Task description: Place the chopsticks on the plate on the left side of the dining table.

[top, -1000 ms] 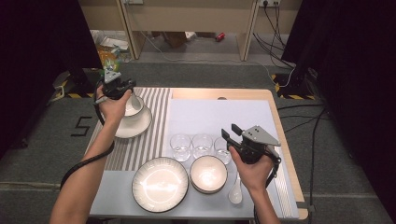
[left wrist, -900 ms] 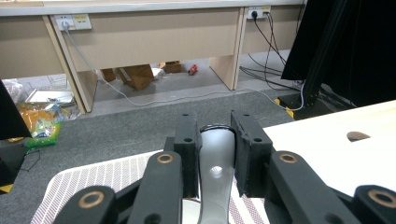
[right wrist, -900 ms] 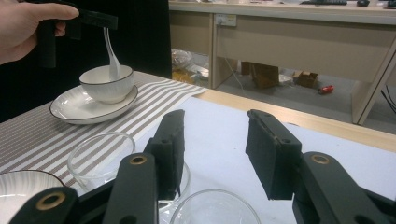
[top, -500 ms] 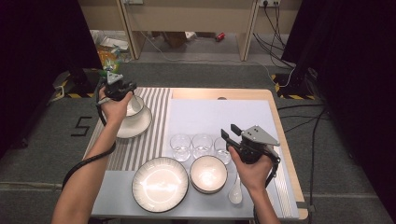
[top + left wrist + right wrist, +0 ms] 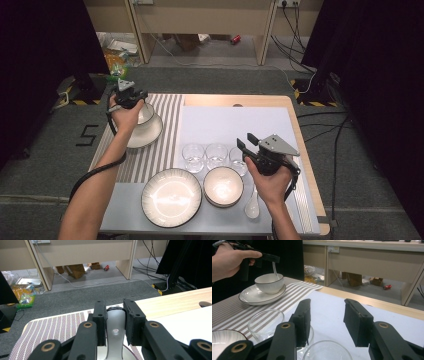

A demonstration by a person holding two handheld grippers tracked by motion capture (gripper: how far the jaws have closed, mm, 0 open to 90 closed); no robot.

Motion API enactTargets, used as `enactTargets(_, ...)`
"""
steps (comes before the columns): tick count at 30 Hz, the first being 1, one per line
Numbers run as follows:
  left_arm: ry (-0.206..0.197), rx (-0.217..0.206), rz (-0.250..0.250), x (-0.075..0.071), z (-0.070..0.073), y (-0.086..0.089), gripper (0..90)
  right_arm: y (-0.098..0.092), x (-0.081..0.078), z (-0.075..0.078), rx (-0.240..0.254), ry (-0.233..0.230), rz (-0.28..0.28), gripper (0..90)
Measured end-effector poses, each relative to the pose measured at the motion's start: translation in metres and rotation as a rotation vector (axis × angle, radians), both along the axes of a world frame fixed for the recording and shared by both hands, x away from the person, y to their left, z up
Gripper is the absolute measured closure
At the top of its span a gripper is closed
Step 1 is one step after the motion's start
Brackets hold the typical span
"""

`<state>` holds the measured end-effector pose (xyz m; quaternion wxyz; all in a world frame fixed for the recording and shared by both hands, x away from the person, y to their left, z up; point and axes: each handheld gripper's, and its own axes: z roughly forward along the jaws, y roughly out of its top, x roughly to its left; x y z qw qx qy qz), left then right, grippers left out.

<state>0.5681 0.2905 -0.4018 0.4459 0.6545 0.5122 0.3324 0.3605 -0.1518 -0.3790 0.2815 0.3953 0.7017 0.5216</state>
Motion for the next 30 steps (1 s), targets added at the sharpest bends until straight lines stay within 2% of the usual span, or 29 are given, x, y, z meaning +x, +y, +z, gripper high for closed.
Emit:
enactTargets(3, -0.005, -0.014, 0.004, 0.003, -0.002, -0.001, 72.4, 0.001, 0.000, -0.001, 0.003, 0.005, 0.000, 57.0)
enactTargets(10, -0.004, -0.014, 0.010, 0.008, -0.003, -0.002, 72.0, 0.000, 0.001, -0.001, -0.006, 0.000, 0.000, 57.0)
enactTargets(16, 0.014, -0.026, 0.019, 0.013, -0.006, 0.000, 70.9, 0.000, 0.000, -0.001, -0.002, 0.002, 0.001, 57.0)
enactTargets(19, 0.027, -0.020, 0.021, 0.014, -0.008, 0.002, 70.8, 0.000, -0.001, -0.001, 0.008, 0.010, -0.001, 57.0)
enactTargets(30, 0.024, -0.006, 0.013, 0.012, -0.010, -0.001, 69.7, 0.000, 0.001, -0.001, -0.005, 0.004, -0.001, 56.9)
